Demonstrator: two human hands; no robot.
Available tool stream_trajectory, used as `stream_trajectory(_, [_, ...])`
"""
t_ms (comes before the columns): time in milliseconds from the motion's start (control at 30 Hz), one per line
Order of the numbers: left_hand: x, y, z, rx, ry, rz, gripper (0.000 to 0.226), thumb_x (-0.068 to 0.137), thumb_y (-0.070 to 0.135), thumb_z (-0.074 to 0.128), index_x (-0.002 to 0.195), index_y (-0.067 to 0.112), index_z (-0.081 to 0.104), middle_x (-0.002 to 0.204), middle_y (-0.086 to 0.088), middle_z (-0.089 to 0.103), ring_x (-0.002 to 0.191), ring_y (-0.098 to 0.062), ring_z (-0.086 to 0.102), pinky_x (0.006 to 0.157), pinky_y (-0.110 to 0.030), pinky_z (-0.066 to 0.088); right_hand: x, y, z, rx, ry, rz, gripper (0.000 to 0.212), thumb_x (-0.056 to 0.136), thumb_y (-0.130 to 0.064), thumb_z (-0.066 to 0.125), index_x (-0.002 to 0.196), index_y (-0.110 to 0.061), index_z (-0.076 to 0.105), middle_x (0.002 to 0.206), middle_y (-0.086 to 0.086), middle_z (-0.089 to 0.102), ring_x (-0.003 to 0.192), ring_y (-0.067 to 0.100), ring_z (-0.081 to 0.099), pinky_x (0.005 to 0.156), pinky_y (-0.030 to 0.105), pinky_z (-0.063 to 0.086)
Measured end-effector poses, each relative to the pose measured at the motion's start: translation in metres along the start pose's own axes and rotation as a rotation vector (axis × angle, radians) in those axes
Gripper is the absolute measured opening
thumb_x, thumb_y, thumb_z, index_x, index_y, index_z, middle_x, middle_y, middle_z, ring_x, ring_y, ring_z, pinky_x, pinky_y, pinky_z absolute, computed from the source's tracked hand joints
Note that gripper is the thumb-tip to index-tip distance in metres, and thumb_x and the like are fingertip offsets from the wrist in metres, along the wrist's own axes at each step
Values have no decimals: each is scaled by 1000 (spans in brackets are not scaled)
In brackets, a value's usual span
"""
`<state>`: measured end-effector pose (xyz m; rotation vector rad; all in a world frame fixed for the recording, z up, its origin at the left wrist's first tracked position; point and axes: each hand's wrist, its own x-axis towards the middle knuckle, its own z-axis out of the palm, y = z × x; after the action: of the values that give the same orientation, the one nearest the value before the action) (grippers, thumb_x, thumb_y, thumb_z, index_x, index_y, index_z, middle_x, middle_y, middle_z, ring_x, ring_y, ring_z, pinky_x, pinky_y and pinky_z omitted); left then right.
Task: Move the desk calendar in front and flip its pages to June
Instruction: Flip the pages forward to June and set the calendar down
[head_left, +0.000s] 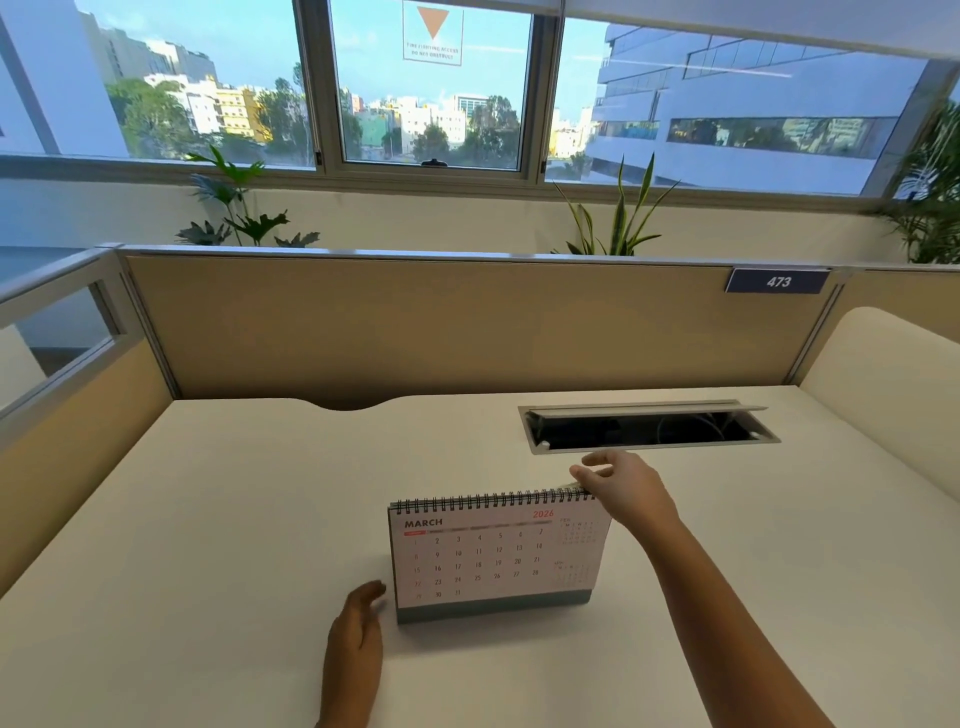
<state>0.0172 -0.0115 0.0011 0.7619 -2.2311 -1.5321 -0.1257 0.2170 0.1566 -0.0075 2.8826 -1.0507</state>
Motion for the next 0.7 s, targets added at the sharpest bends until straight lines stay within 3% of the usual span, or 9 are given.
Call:
stream_trajectory(67, [7, 22, -7, -126, 63, -97, 26, 95, 10, 32, 108, 7, 54, 120, -15, 57, 110, -33, 49, 96, -43, 36, -2, 0, 2, 172, 52, -37, 38, 83, -32, 62, 118, -16, 54, 115, 9, 64, 88, 18, 60, 66, 28, 50])
stream_trajectory(167, [22, 60, -17, -229, -19, -212, 52, 95, 38, 22, 105, 6, 61, 118, -13, 58, 113, -32, 48, 99, -43, 31, -7, 1, 8, 359, 131, -79, 38, 82, -18, 65, 118, -16, 54, 120, 10, 60, 87, 16, 58, 56, 17, 46])
stream_trajectory(267, [31, 94, -21, -256, -133, -278, 63, 90, 50, 19, 103, 6, 62, 112, -14, 62, 112, -31, 50, 100, -44, 28, -11, 3, 13, 450, 206, -90, 42, 81, -15, 66, 120, -20, 50, 128, 9, 53, 97, 22, 59, 55, 22, 51])
stream_trajectory(367, [36, 117, -23, -282, -130, -303, 47, 91, 42, 35, 88, 4, 63, 92, -14, 67, 100, -31, 54, 87, -40, 32, -13, 3, 12, 528, 206, -67, 51, 80, -11, 66, 126, -21, 45, 134, 10, 46, 95, 22, 58, 65, 34, 57])
stream_trajectory(467, [43, 129, -27, -360, -97, -300, 34, 91, 31, 45, 80, 4, 61, 77, -13, 66, 91, -29, 56, 84, -39, 37, -14, 2, 11, 587, 171, -46, 56, 80, -9, 66, 129, -20, 41, 137, 11, 45, 94, 22, 58, 68, 37, 56])
stream_trajectory(600, [46, 143, -31, -432, -86, -281, 22, 89, 19, 49, 90, 0, 59, 71, -12, 63, 69, -21, 56, 62, -28, 43, -15, 1, 8, 624, 167, -46, 58, 80, -10, 66, 131, -19, 39, 138, 11, 45, 97, 19, 53, 67, 33, 52])
stream_trajectory(700, [46, 154, -32, -448, -106, -239, 12, 88, 16, 52, 92, 6, 57, 76, -11, 64, 68, -19, 57, 54, -26, 43, -15, 1, 7, 624, 166, -49, 60, 80, -11, 66, 132, -19, 38, 138, 11, 45, 103, 22, 53, 71, 37, 52])
